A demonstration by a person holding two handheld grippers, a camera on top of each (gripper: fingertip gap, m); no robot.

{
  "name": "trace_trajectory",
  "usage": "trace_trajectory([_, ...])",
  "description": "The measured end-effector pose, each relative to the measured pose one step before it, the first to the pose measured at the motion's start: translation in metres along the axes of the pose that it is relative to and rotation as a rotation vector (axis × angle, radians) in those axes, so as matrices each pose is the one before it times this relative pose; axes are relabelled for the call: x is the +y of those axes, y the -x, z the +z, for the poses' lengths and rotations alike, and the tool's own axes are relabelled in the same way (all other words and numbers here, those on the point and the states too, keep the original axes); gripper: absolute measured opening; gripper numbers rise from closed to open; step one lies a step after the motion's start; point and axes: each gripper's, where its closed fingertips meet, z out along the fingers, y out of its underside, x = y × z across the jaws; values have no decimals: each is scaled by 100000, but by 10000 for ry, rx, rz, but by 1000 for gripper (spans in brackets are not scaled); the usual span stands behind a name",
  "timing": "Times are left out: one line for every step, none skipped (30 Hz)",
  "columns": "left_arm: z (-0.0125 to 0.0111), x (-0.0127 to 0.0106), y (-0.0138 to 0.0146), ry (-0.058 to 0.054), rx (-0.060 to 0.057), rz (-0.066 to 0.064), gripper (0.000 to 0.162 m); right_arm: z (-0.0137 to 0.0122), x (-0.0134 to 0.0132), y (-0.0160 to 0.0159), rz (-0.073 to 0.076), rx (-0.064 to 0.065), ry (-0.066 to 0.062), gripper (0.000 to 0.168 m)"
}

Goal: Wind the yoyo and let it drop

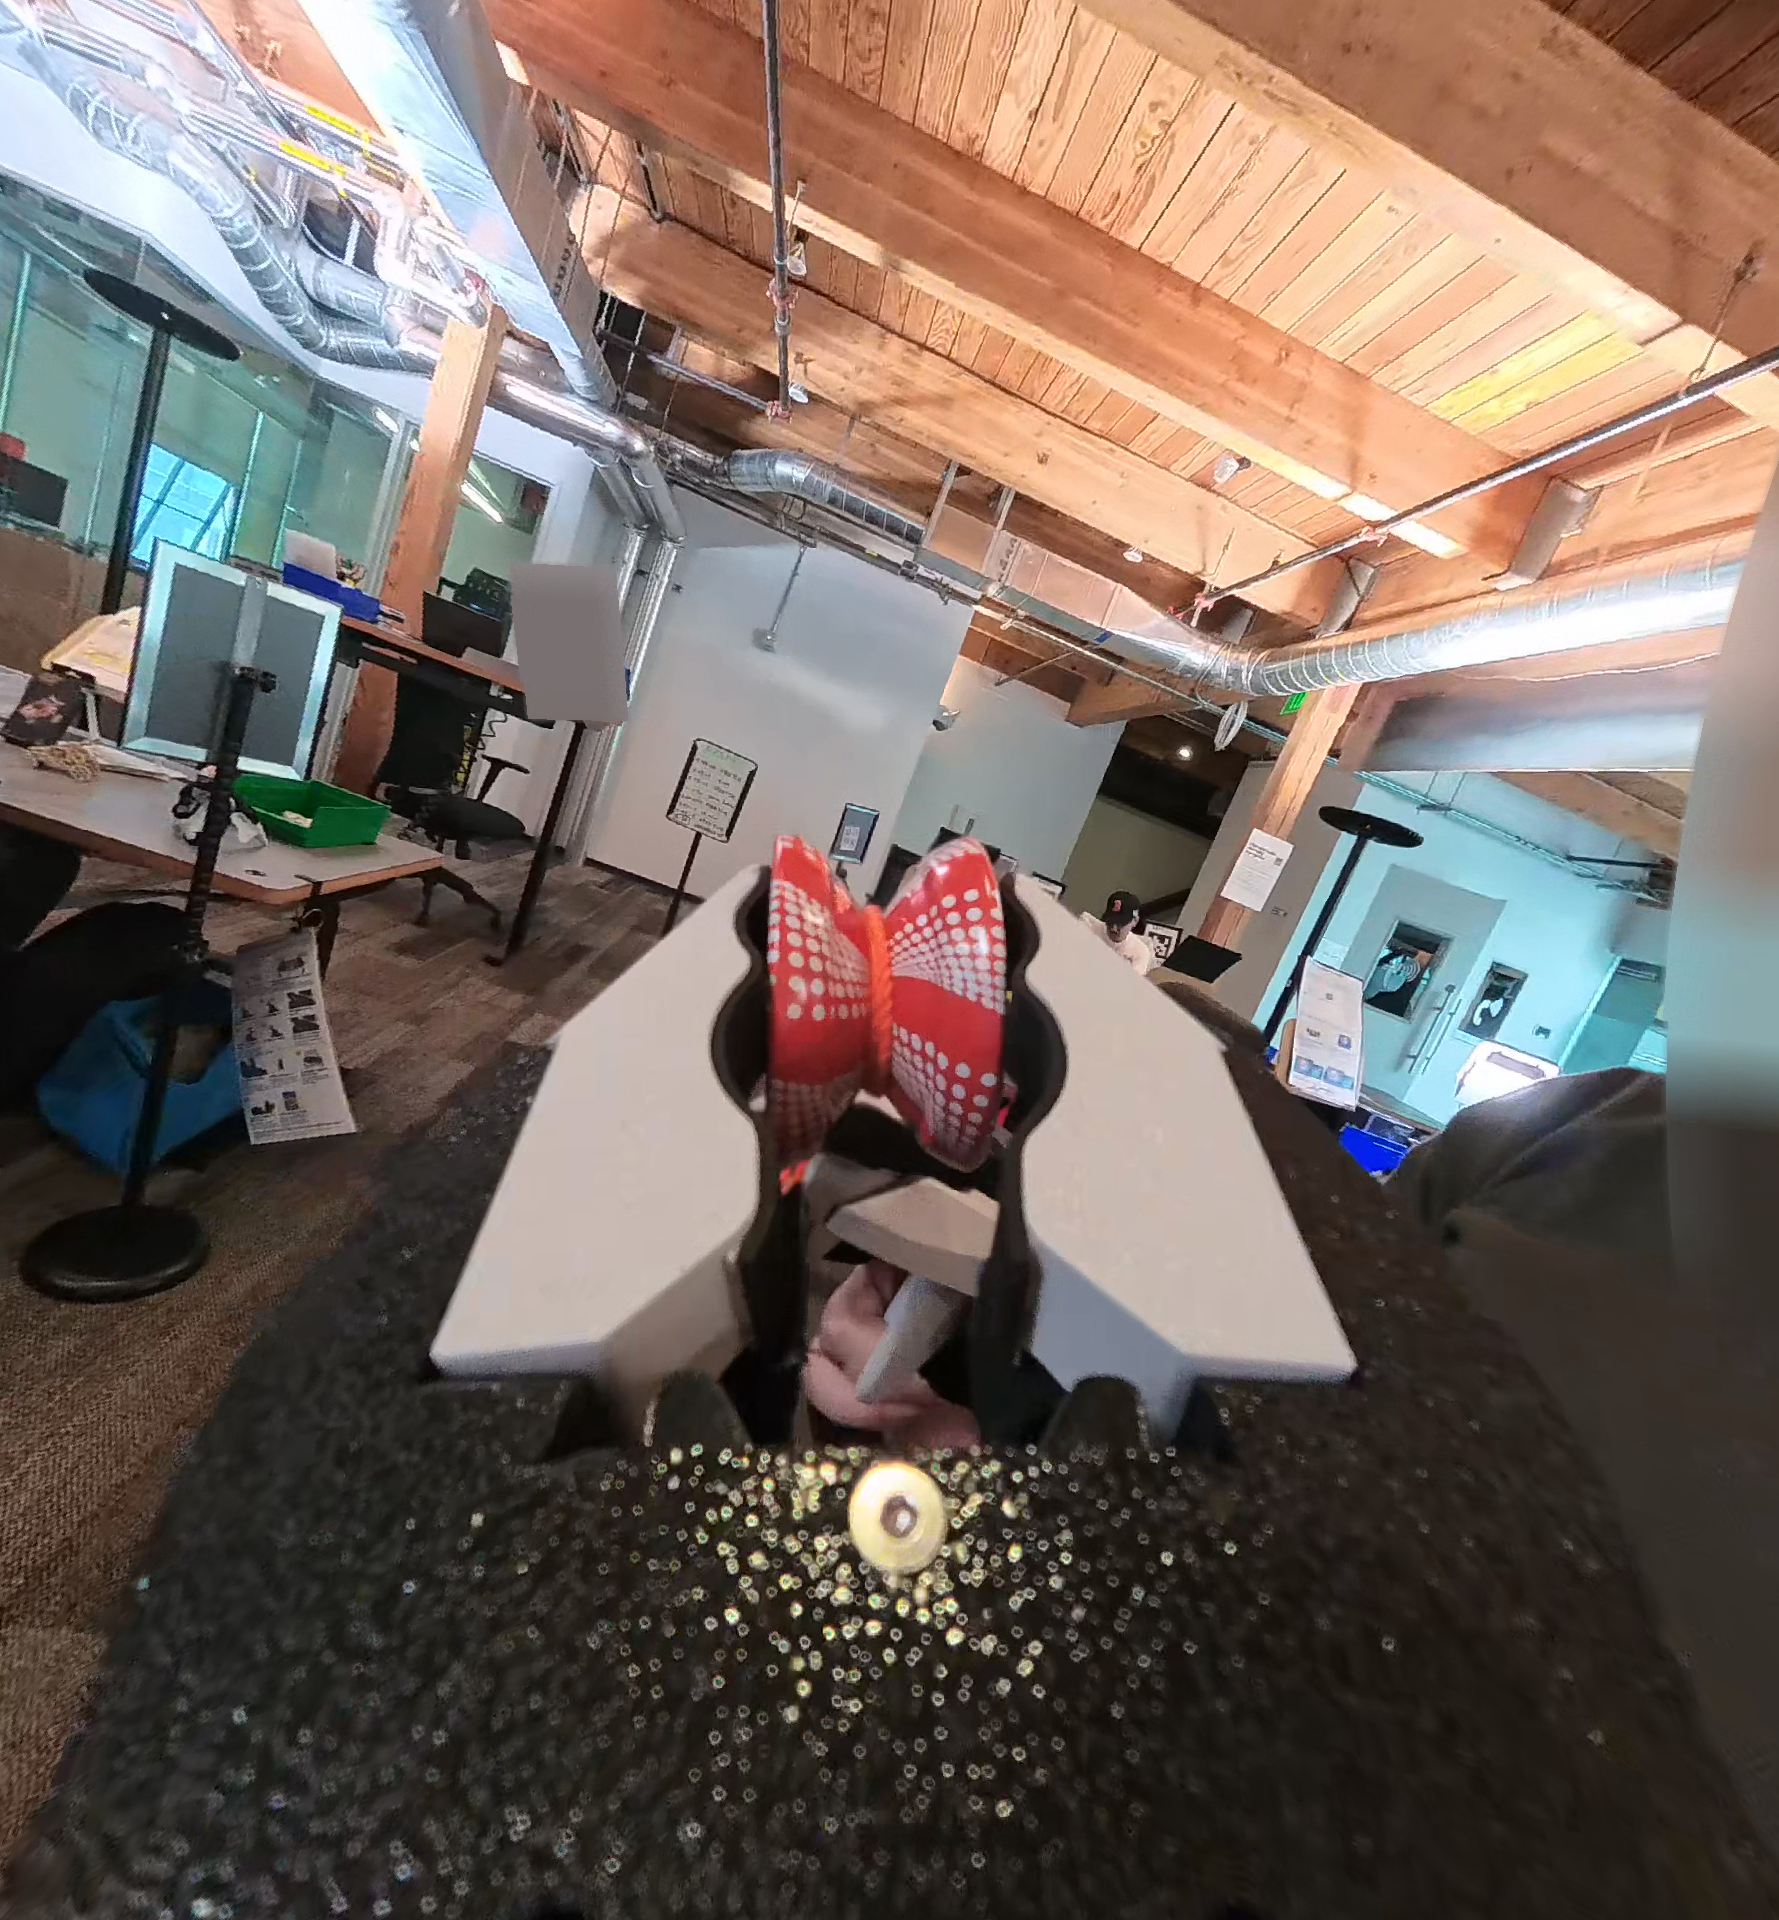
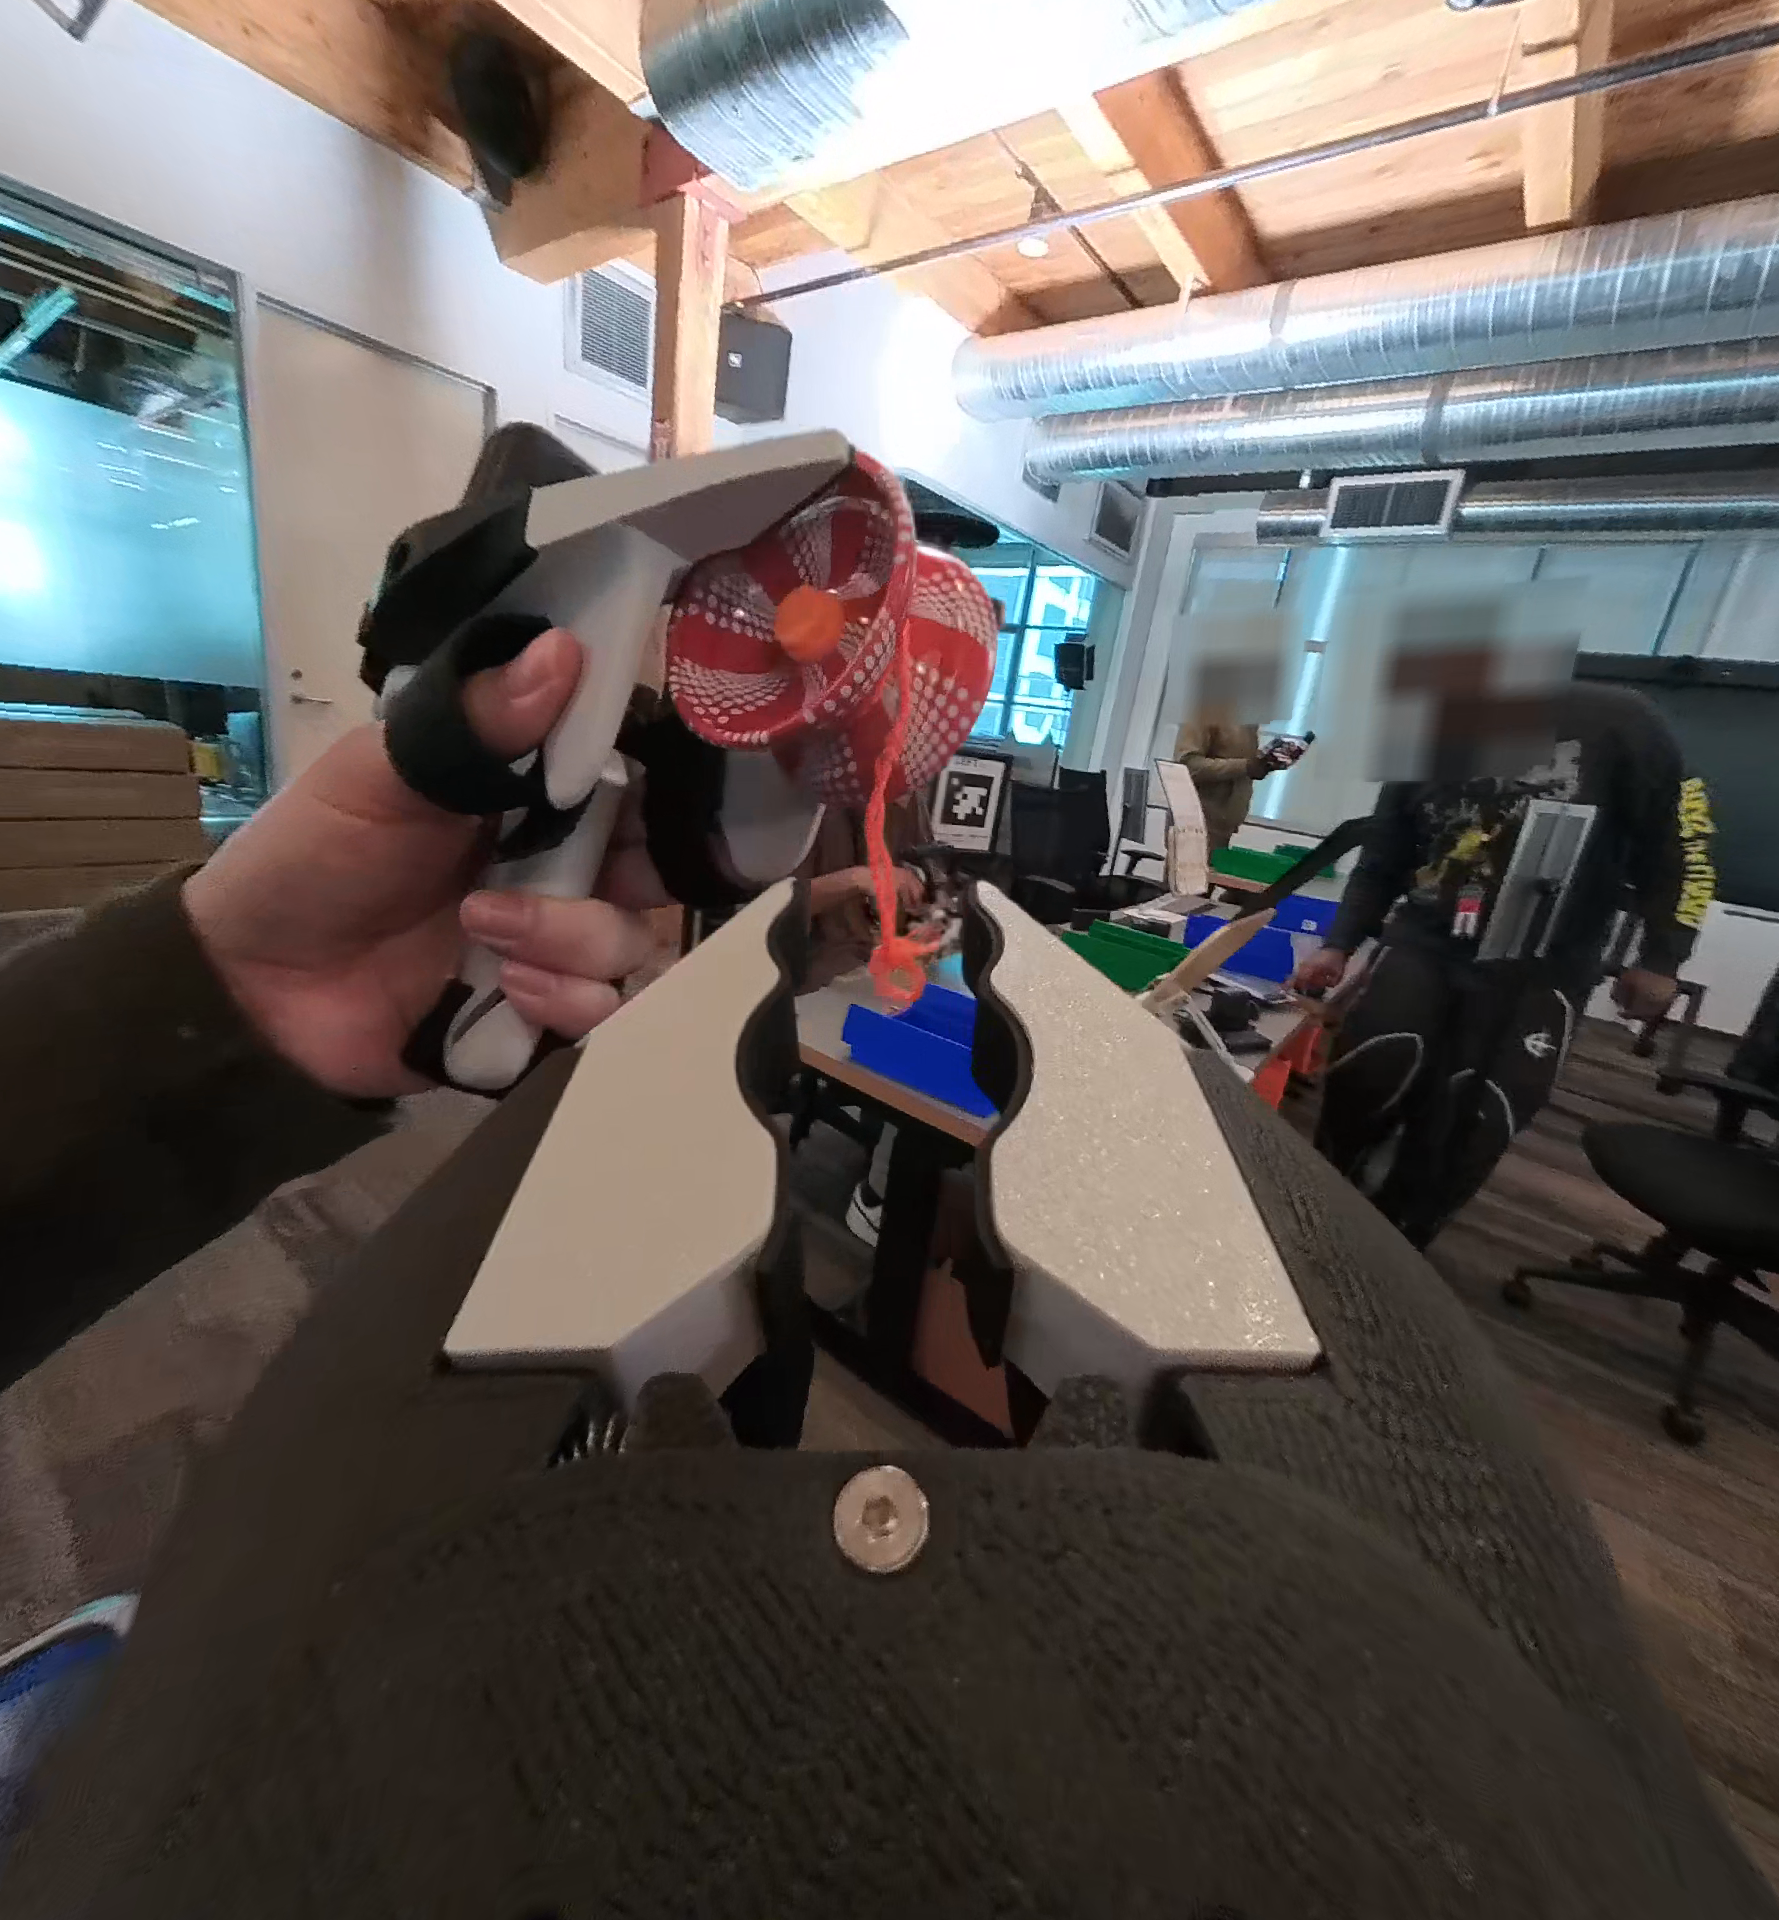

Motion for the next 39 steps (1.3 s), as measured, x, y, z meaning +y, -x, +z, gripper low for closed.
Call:
trace_trajectory([-5, 169, 28, 56, 34, -66, 40, 136, 39, -136, -112, 160, -24, 26])
trace_trajectory([1, 145, 28, 49, 50, -48, 40, 92, -6, -15, -137, 103, -51, 23])
trace_trajectory([110, 103, 29, 44, 33, -29, 40, 123, 18, 18, -145, 67, 4, 21])
trace_trajectory([-10, 91, 6, 42, 17, -32, 40, 108, 211, -6, -155, 83, 82, 19])
trace_trajectory([50, 77, 42, 63, 35, -39, 40, 231, 201, 22, -153, 81, 111, 18])
trace_trajectory([-20, 181, 19, 84, 41, -42, 40, 133, 140, -27, -139, 53, 102, 17])
trace_trajectory([15, 198, 14, 91, 31, -53, 40, 130, 165, -34, -94, 70, 58, 15])
trace_trajectory([36, 245, 56, 86, 26, -39, 40, 76, 23, -1, -48, 75, -13, 13])
trace_trajectory([8, 232, 104, 60, 7, -23, 40, 433, 135, 174, -49, 94, -71, 10])
trace_trajectory([4, 102, 68, -28, -3, 2, 40, -71, 10, -118, -144, 120, -25, 7])
trace_trajectory([-138, 73, 57, -31, 6, -11, 40, -105, 25, -276, -269, 236, 8, 1])
trace_trajectory([-82, 167, 205, 23, -42, -23, 40, -120, 85, -218, -364, 218, 17, 0])
trace_trajectory([-181, 126, 322, -4, -106, -2, 40, -54, 113, -199, -325, 169, 79, 0])
trace_trajectory([-152, 89, 374, -27, -126, 5, 40, -12, 110, -236, -222, 142, 83, 0])
trace_trajectory([-212, 107, 466, -17, -126, 31, 40, 18, 113, -482, -150, 257, 77, 0])
trace_trajectory([-237, 57, 423, -8, -162, 85, 40, 95, 81, -368, -160, 123, 48, 0])
trace_trajectory([-420, 216, 543, -9, -257, 204, 40, 184, 94, -275, -149, -14, 76, 0])
trace_trajectory([-340, 126, 656, 51, -370, 291, 40, 272, 100, -390, -141, -5, 98, 0])
trace_trajectory([-285, 248, 665, 150, -488, 246, 40, 351, -1, -498, -129, -31, 58, 0])
trace_trajectory([-222, 274, 835, 234, -595, 156, 40, 386, -203, -476, -45, -122, -14, 0])
trace_trajectory([-138, 119, 661, 168, -454, 300, 40, 423, -408, -417, -51, -145, -51, 0])
trace_trajectory([-1, 52, 266, 51, -397, 427, 40, 477, -563, -293, -198, -161, -55, 0])
trace_trajectory([7, -29, 292, 35, -447, 518, 40, 517, -562, -145, -296, -157, -28, 0])
trace_trajectory([154, -106, 379, 51, -483, 616, 40, 586, -520, -148, -356, -129, -30, 0])
trace_trajectory([233, -22, 318, 43, -507, 661, 40, 640, -513, -101, -316, -141, -45, 0])
trace_trajectory([120, -146, 401, -48, -462, 596, 40, 607, -462, -81, -212, -169, -60, 0])
trace_trajectory([99, -309, 327, -171, -361, 507, 40, 680, -424, -52, -203, -167, -36, 0])
trace_trajectory([-75, -429, 441, -255, -310, 393, 40, 659, -367, -82, -245, -143, -26, 0])
trace_trajectory([32, -455, 398, -276, -289, 252, 40, 698, -379, -30, -236, -142, -15, 0])
trace_trajectory([18, -428, 384, -228, -199, 128, 40, 700, -417, -33, -199, -136, -34, 0])
trace_trajectory([-141, -563, 235, -213, -104, 71, 40, 682, -473, -55, -165, -112, -58, 0])
trace_trajectory([-76, -542, 225, -237, -109, 85, 40, 563, -436, -39, -150, -81, -59, 0])
trace_trajectory([-117, -556, 255, -254, -135, 116, 40, 485, -416, -84, -127, -60, -54, 0])
trace_trajectory([-156, -613, 283, -283, -144, 136, 40, 466, -436, -27, -98, -42, -79, 0])
trace_trajectory([-177, -598, 243, -301, -107, 141, 40, 388, -328, -45, -87, -6, -67, 0])
trace_trajectory([-149, -562, 218, -299, -33, 139, 40, 416, -247, -21, -56, 18, -46, 0])
trace_trajectory([-71, -445, 103, -217, 56, 81, 40, 333, -127, -29, 3, -2, -33, 0])
trace_trajectory([-110, -355, 115, -161, 86, 38, 40, 256, -54, -50, 65, -14, -29, 0])
trace_trajectory([-95, -337, 92, -182, 69, 58, 40, 209, -29, -5, 80, -13, -26, 0])
